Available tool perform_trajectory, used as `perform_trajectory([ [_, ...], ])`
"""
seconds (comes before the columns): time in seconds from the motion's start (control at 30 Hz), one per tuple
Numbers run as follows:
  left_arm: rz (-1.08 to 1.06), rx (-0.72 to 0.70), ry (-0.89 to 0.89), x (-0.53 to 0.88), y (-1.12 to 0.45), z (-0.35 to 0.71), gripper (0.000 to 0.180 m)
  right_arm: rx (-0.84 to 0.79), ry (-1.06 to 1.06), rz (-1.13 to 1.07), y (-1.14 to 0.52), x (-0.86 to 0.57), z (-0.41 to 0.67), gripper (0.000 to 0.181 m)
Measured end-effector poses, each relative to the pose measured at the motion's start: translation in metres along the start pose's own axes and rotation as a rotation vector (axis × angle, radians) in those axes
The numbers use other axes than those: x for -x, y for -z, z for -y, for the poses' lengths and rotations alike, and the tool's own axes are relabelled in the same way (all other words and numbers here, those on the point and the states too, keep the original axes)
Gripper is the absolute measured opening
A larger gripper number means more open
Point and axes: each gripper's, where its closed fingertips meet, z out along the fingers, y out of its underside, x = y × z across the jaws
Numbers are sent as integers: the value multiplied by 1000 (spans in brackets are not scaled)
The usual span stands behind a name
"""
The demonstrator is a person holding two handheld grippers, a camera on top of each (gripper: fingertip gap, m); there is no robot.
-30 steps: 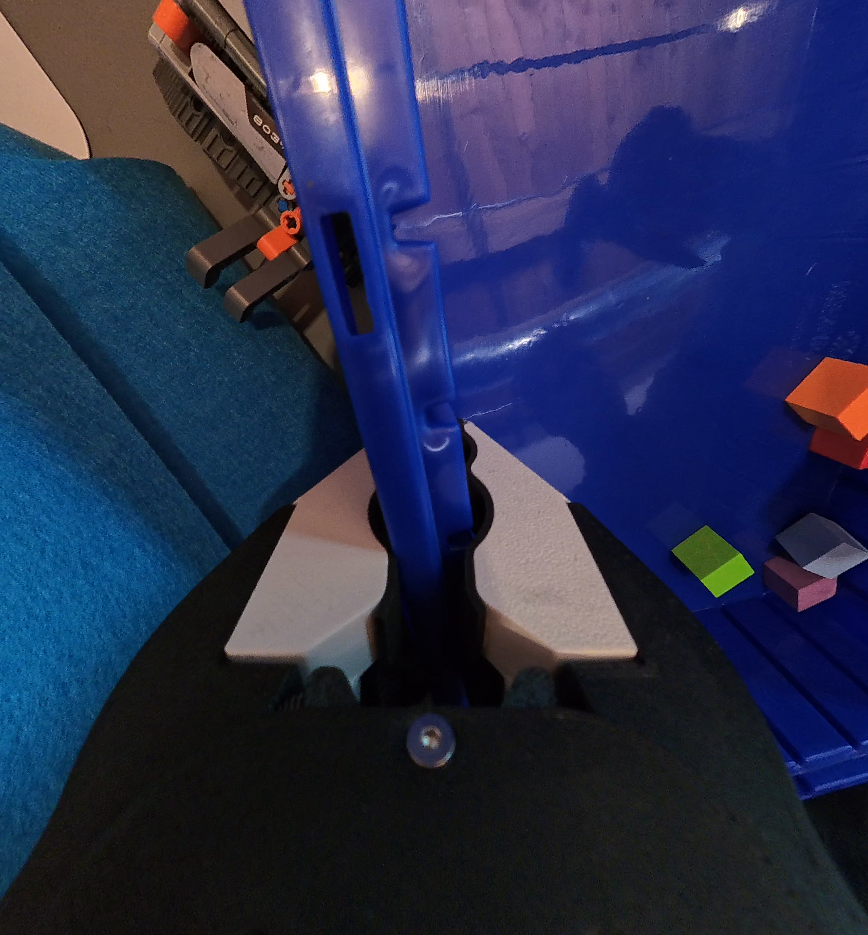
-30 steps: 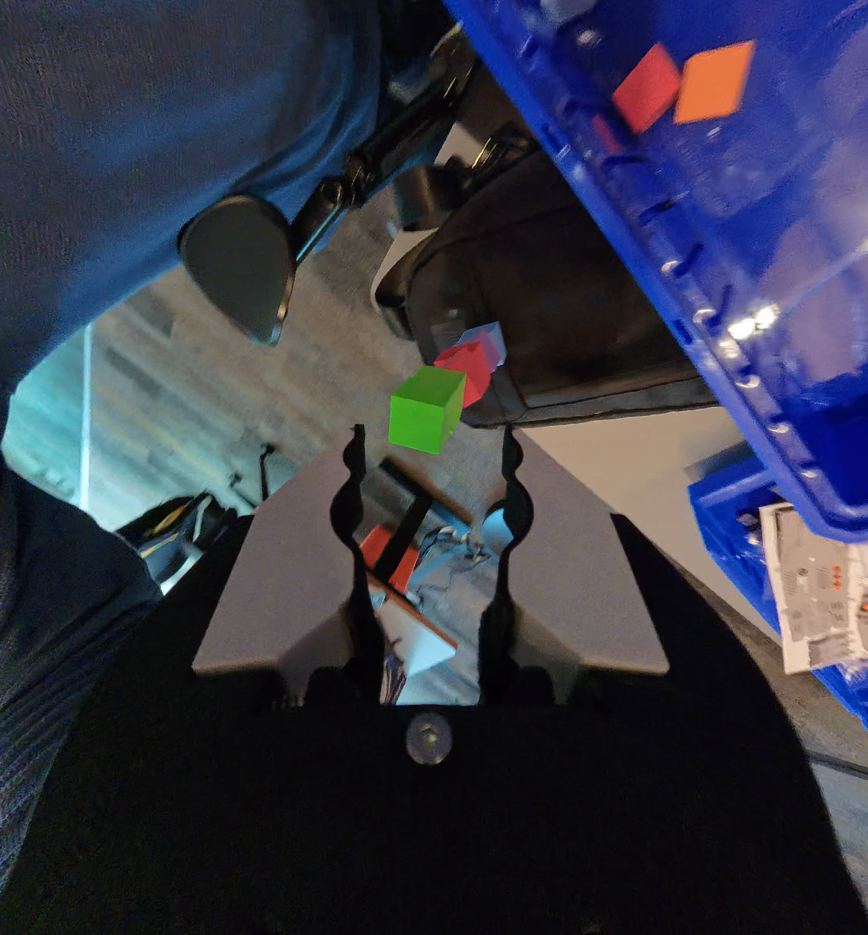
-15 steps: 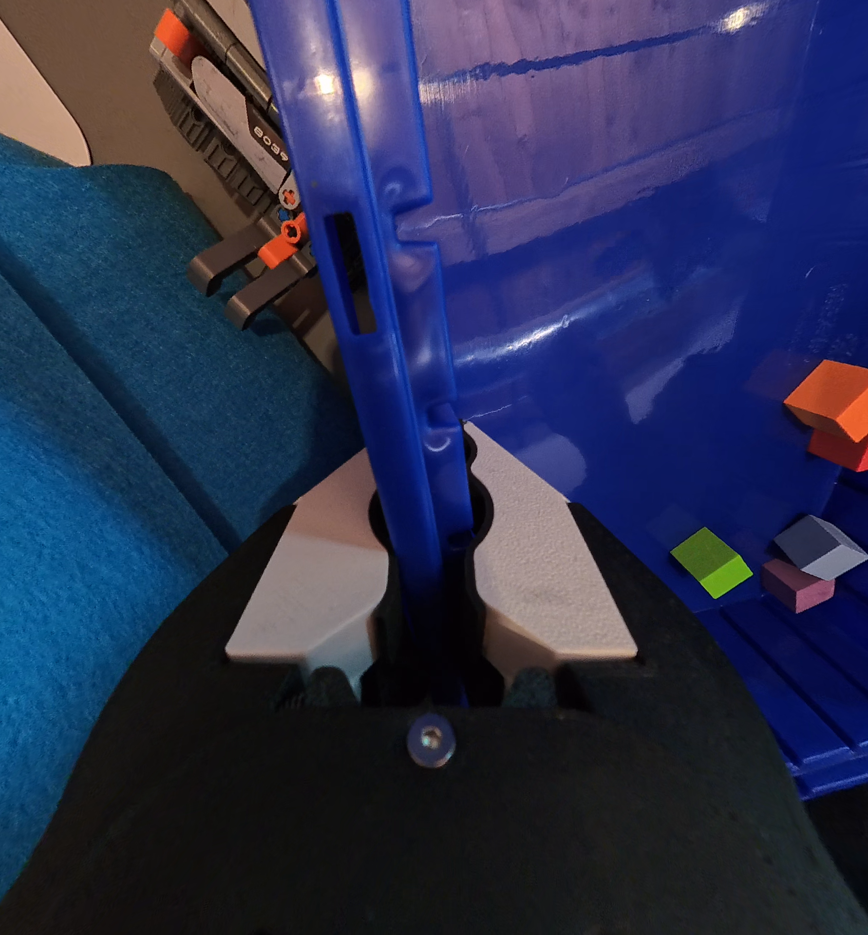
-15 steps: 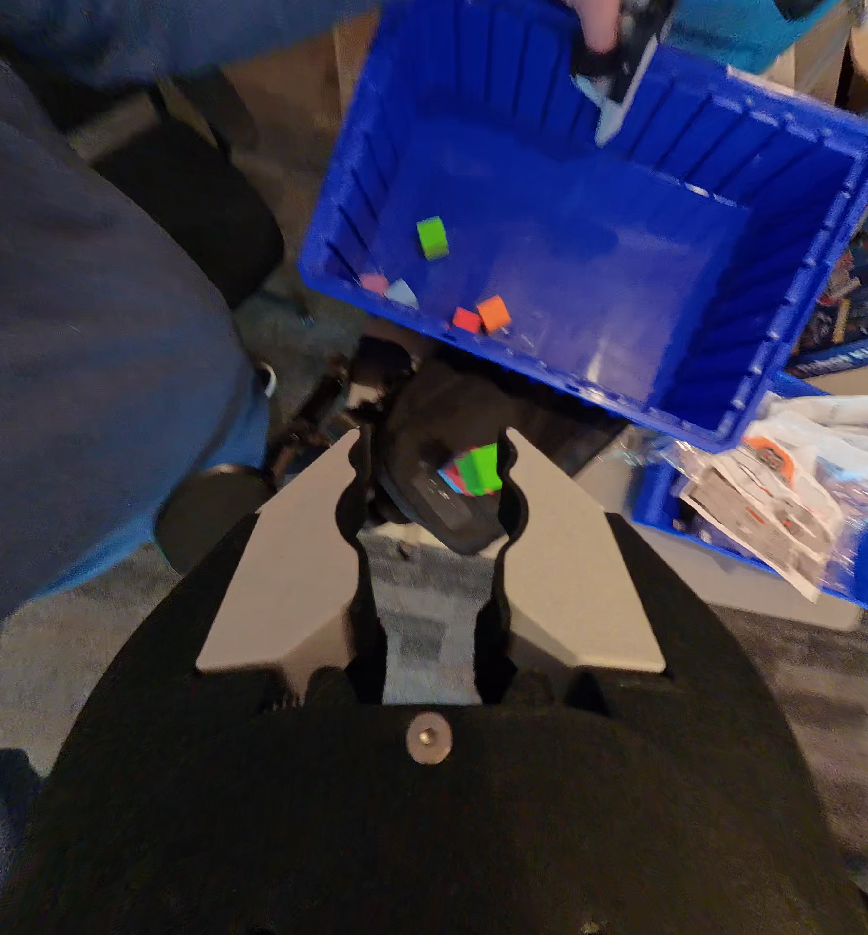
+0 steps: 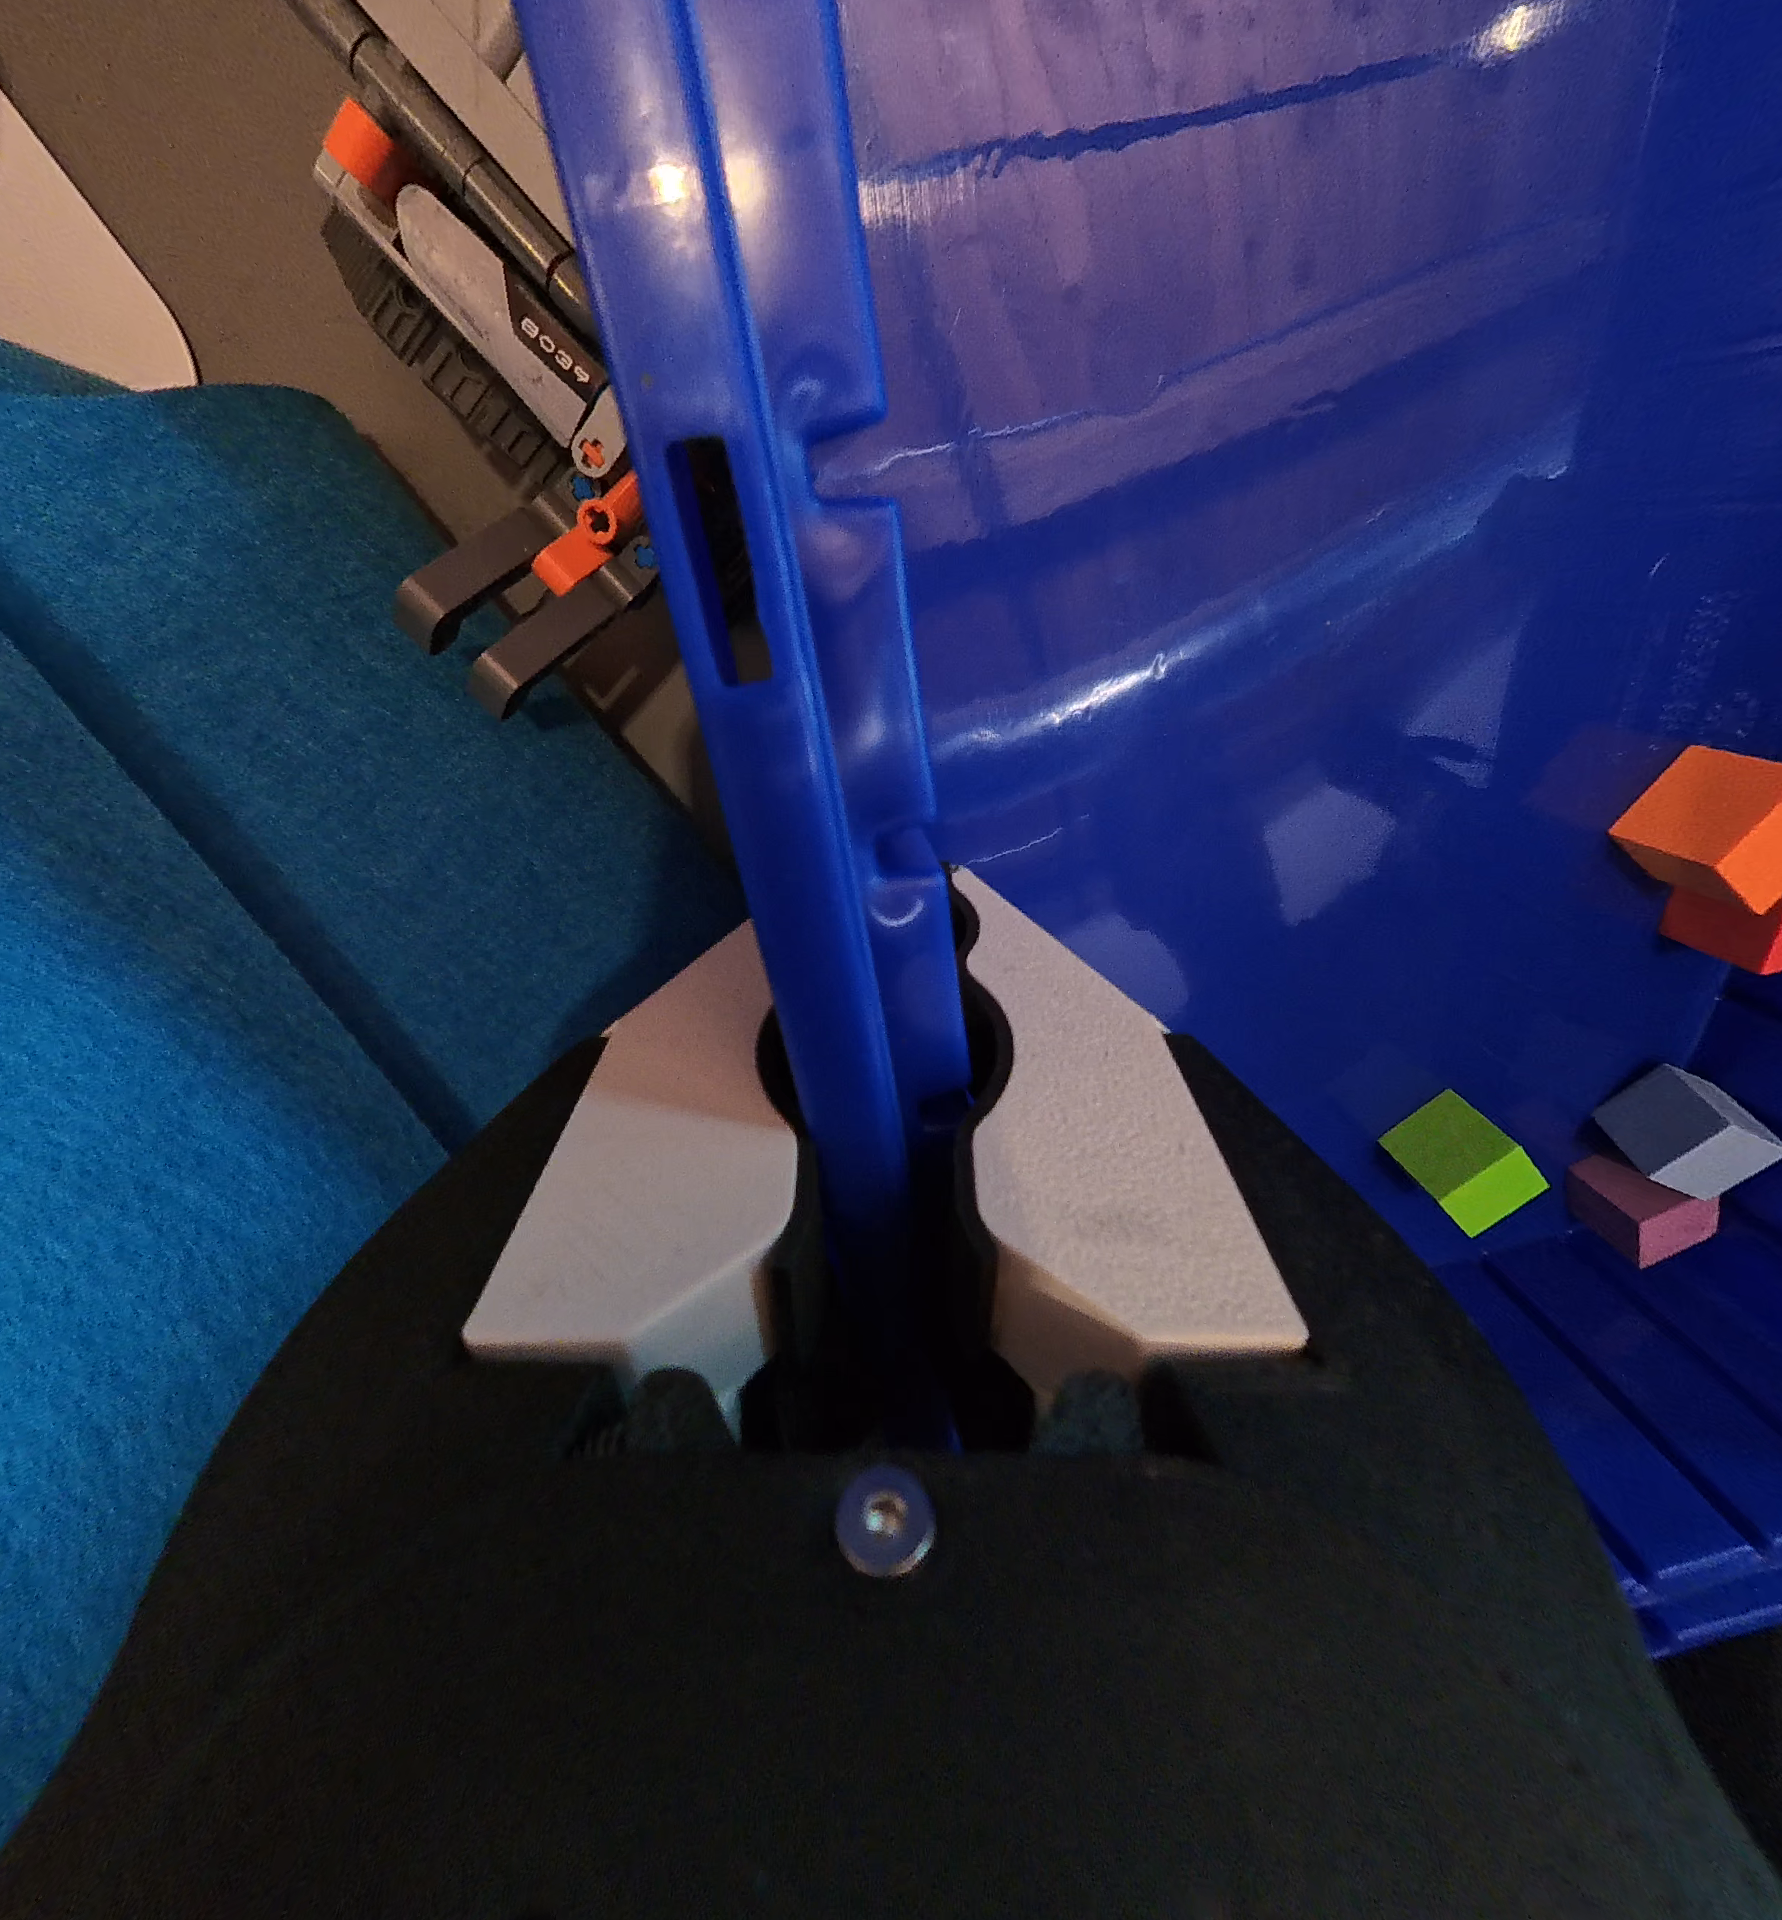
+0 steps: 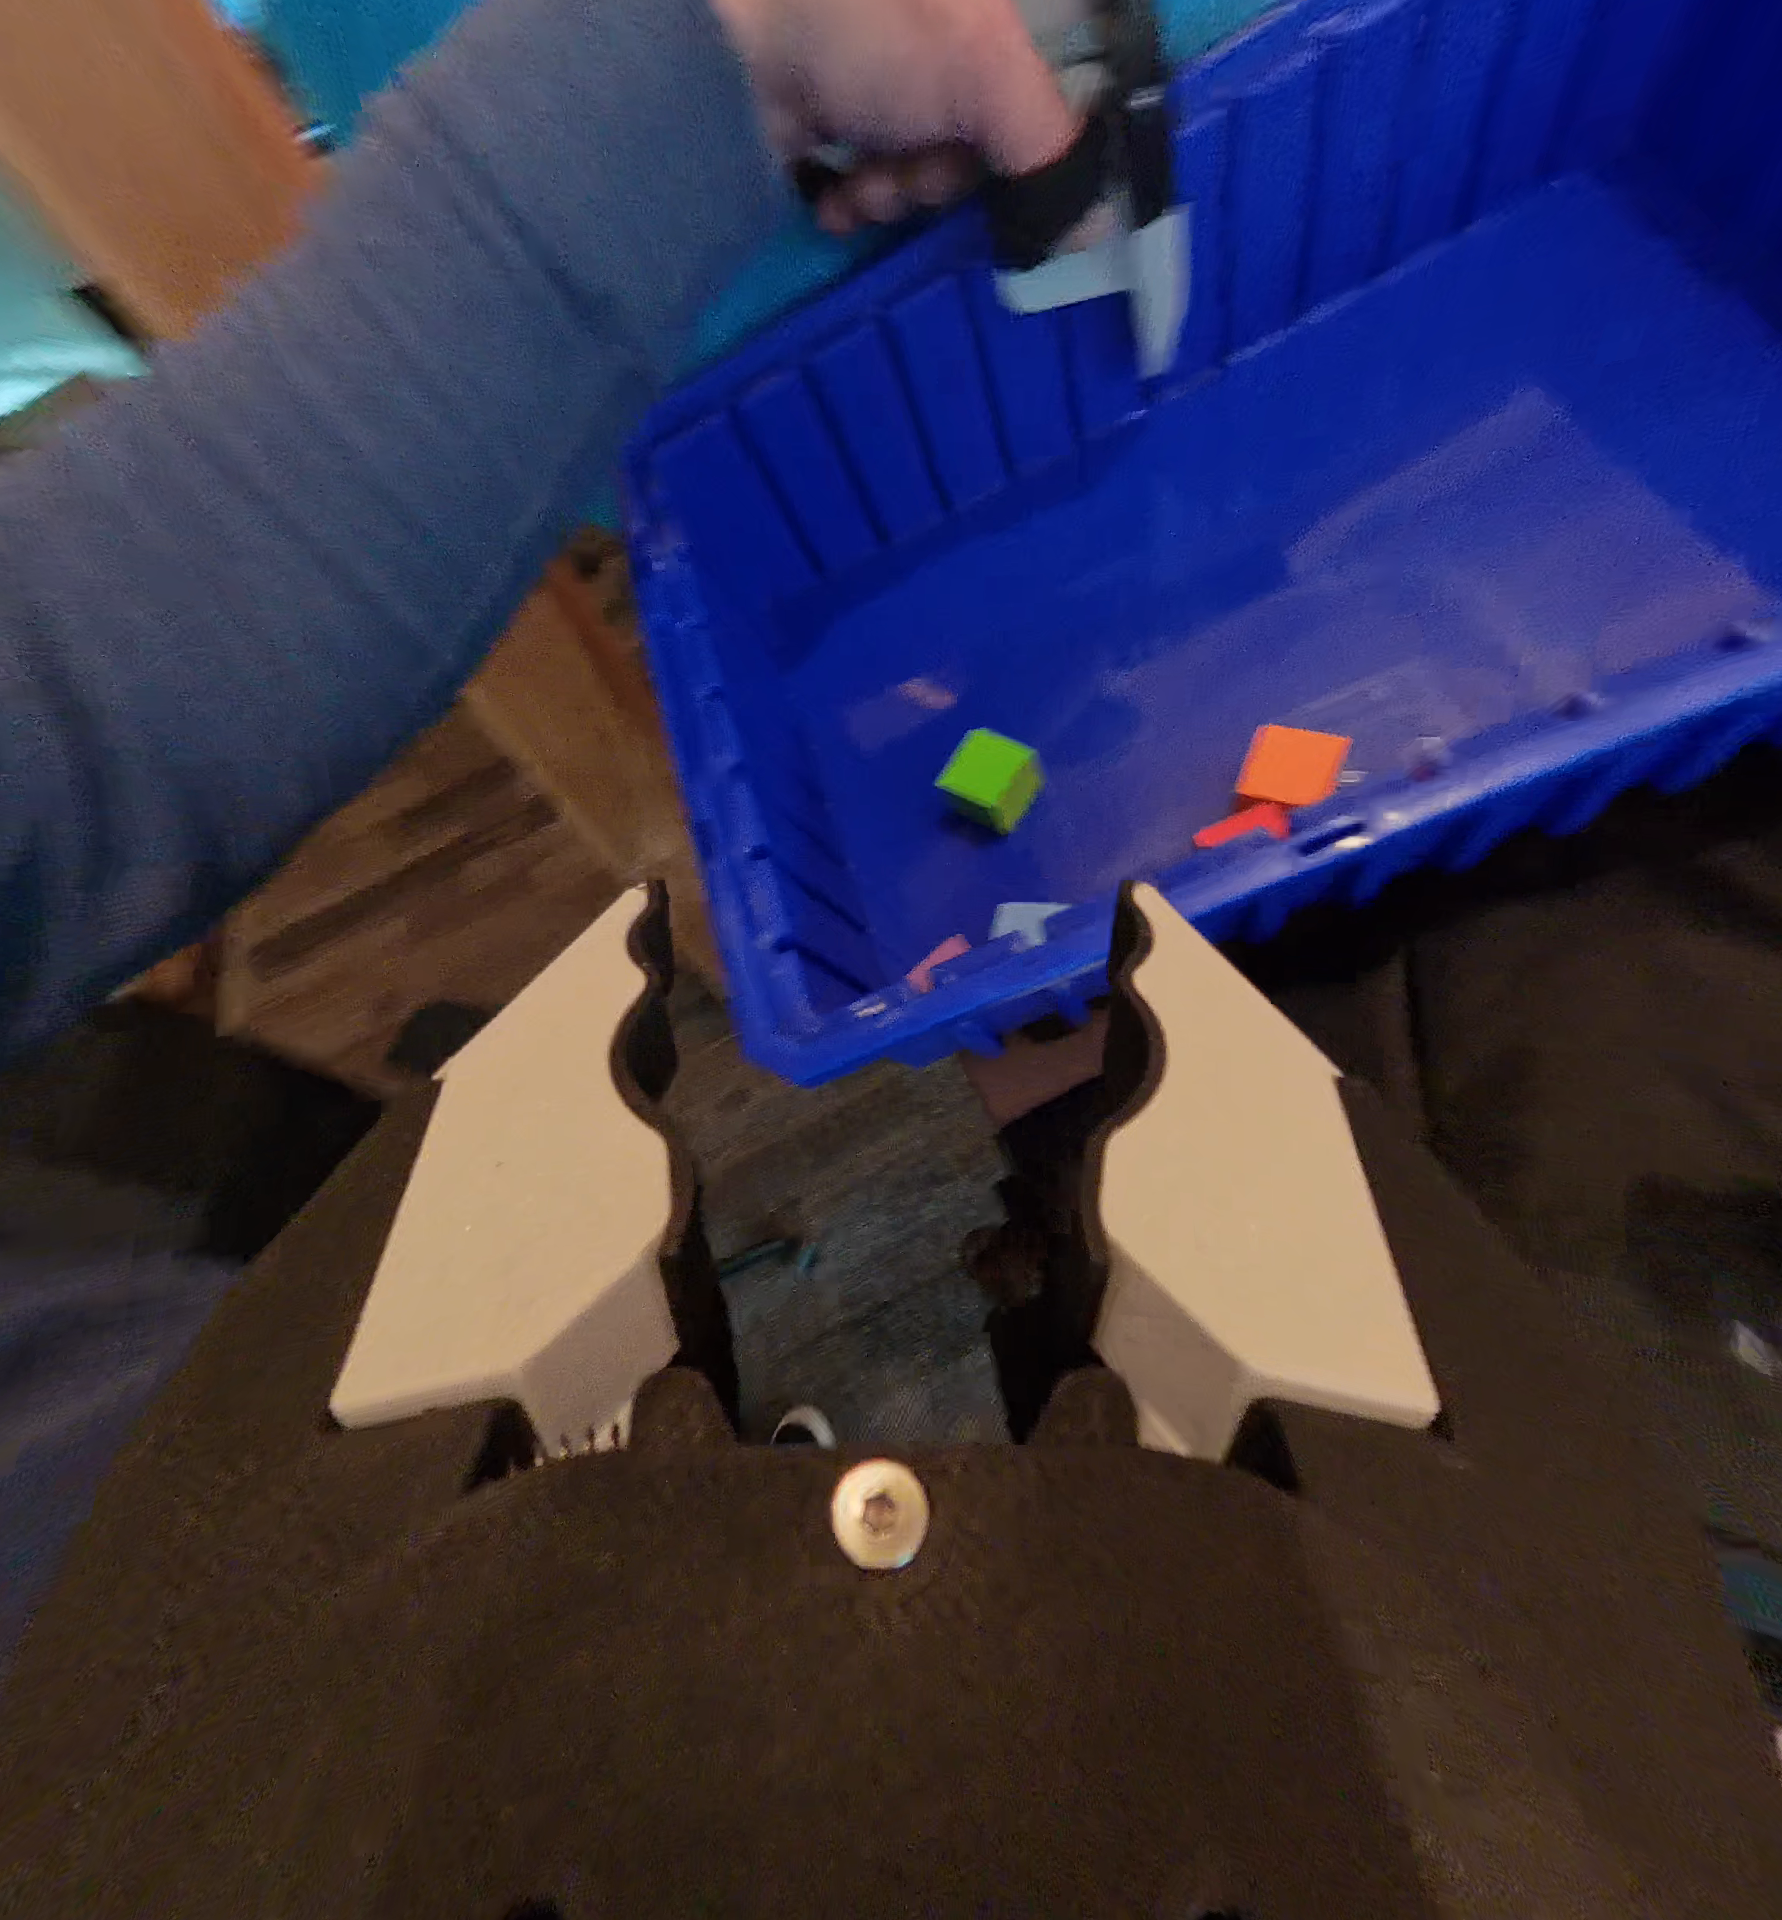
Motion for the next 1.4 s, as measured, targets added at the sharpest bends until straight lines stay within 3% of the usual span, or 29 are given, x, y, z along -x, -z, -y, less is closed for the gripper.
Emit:
perform_trajectory([
  [0.2,2,-8,-4,0,0,1,16,-64,-130,-297,-28,-50,-19,88],
  [0.33,1,-10,-6,0,0,3,16,-47,-305,-252,-54,-59,-37,87],
  [0.57,7,-22,-11,0,0,5,16,-126,-387,-146,-68,-58,-27,59],
  [0.67,4,-33,-23,-3,3,6,16,-135,-371,-164,-62,-64,-29,31],
  [1.4,35,-140,-4,-19,60,15,15,-175,-229,-167,-26,-55,2,30],
])
